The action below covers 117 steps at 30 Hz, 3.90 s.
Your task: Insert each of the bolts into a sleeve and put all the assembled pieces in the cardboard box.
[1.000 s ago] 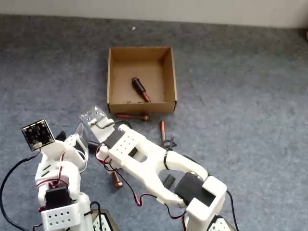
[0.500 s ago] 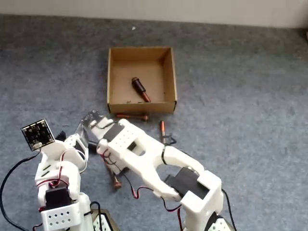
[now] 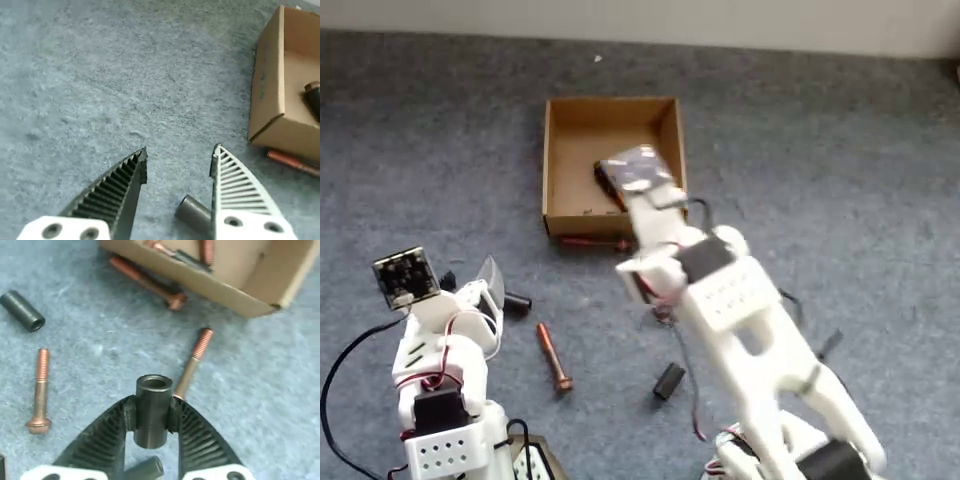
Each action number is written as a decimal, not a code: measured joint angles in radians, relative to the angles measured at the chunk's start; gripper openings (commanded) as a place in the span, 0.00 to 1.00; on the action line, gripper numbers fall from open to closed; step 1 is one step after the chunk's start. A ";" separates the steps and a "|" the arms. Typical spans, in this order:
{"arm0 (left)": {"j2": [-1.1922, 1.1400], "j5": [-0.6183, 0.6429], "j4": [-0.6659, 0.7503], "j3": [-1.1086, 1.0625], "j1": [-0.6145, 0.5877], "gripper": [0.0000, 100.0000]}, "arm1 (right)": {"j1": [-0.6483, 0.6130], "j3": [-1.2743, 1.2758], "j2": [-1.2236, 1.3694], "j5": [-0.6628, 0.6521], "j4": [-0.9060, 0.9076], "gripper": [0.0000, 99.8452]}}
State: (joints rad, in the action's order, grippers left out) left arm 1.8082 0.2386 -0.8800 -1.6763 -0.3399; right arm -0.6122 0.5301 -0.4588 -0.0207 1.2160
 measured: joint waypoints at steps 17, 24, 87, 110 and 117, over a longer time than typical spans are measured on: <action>0.000 -0.465 -0.063 0.201 0.000 0.15 | 0.430 0.605 -0.282 0.097 -0.522 0.01; 0.005 -0.635 -0.252 0.365 0.114 0.18 | 0.488 0.606 -0.282 0.103 -0.534 0.01; -1.339 -1.306 -0.115 0.543 0.761 0.01 | 0.605 0.609 -0.287 0.103 -0.600 0.01; -0.342 -0.557 -0.233 0.543 0.614 0.01 | 0.419 0.658 -0.594 0.103 -0.485 0.00; -0.181 -0.324 -0.163 0.543 0.572 0.01 | 0.301 0.738 -0.930 0.097 -0.471 0.00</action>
State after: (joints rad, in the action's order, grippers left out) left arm 1.6272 -0.0852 -1.0426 -1.1331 0.2325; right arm -0.3115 1.2681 -1.3886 0.0760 0.7449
